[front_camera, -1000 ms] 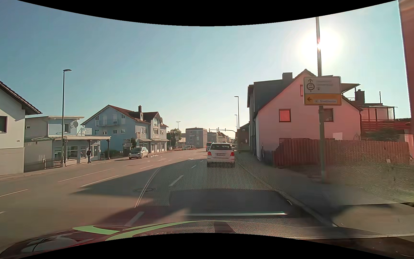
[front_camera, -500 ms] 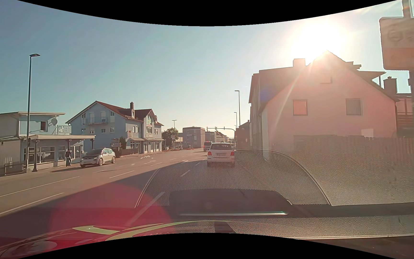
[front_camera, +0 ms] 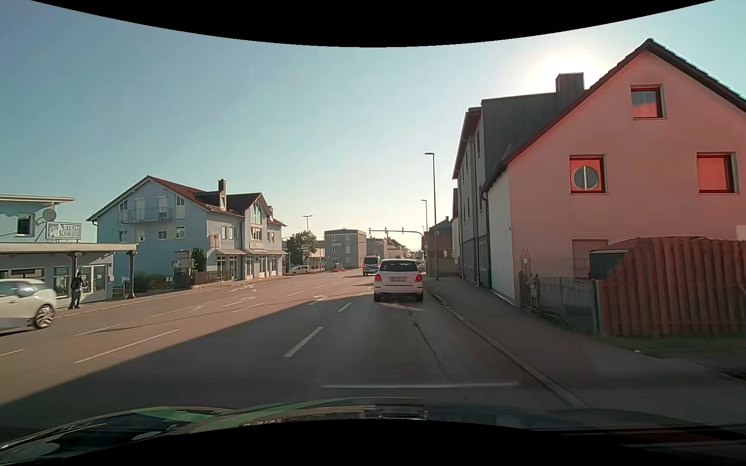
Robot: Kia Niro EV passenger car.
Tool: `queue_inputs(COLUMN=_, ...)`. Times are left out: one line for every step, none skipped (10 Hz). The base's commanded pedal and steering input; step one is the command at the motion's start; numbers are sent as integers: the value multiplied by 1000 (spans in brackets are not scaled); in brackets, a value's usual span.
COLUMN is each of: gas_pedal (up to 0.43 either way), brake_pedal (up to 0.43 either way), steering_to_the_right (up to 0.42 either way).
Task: Follow the waypoints while adhering to traffic rules and regulations
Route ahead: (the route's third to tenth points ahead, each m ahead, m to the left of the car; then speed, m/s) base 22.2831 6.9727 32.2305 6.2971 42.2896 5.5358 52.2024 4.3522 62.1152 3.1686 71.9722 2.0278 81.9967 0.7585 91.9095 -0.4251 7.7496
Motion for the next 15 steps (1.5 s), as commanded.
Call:
queue_inputs(gas_pedal=0, brake_pedal=0, steering_to_the_right=6)
queue_inputs(gas_pedal=0, brake_pedal=0, steering_to_the_right=6)
queue_inputs(gas_pedal=0, brake_pedal=0, steering_to_the_right=6)
queue_inputs(gas_pedal=0, brake_pedal=0, steering_to_the_right=6)
queue_inputs(gas_pedal=0, brake_pedal=0, steering_to_the_right=6)
queue_inputs(gas_pedal=0, brake_pedal=0, steering_to_the_right=8)
queue_inputs(gas_pedal=0, brake_pedal=0, steering_to_the_right=13)
queue_inputs(gas_pedal=0, brake_pedal=0, steering_to_the_right=18)
queue_inputs(gas_pedal=0, brake_pedal=0, steering_to_the_right=19)
queue_inputs(gas_pedal=0, brake_pedal=0, steering_to_the_right=19)
queue_inputs(gas_pedal=0, brake_pedal=0, steering_to_the_right=19)
queue_inputs(gas_pedal=0, brake_pedal=0, steering_to_the_right=19)
queue_inputs(gas_pedal=0, brake_pedal=0, steering_to_the_right=19)
queue_inputs(gas_pedal=8, brake_pedal=0, steering_to_the_right=19)
queue_inputs(gas_pedal=67, brake_pedal=0, steering_to_the_right=19)
